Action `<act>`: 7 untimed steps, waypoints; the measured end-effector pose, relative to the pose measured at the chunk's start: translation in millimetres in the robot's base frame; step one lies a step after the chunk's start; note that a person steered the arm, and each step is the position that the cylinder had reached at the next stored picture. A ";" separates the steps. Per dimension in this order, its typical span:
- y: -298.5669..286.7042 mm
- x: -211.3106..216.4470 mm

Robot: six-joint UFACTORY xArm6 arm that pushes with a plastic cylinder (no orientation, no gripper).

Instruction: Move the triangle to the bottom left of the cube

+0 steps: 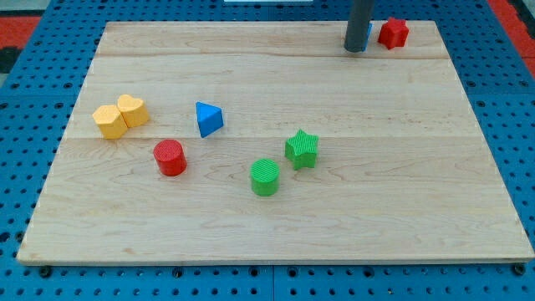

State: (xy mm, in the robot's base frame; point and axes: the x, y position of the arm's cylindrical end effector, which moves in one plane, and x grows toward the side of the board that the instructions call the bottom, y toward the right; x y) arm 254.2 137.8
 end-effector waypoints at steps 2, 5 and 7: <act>-50.5 77.8; -205.8 210.4; -282.4 205.1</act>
State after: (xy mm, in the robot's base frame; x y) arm 459.2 -144.6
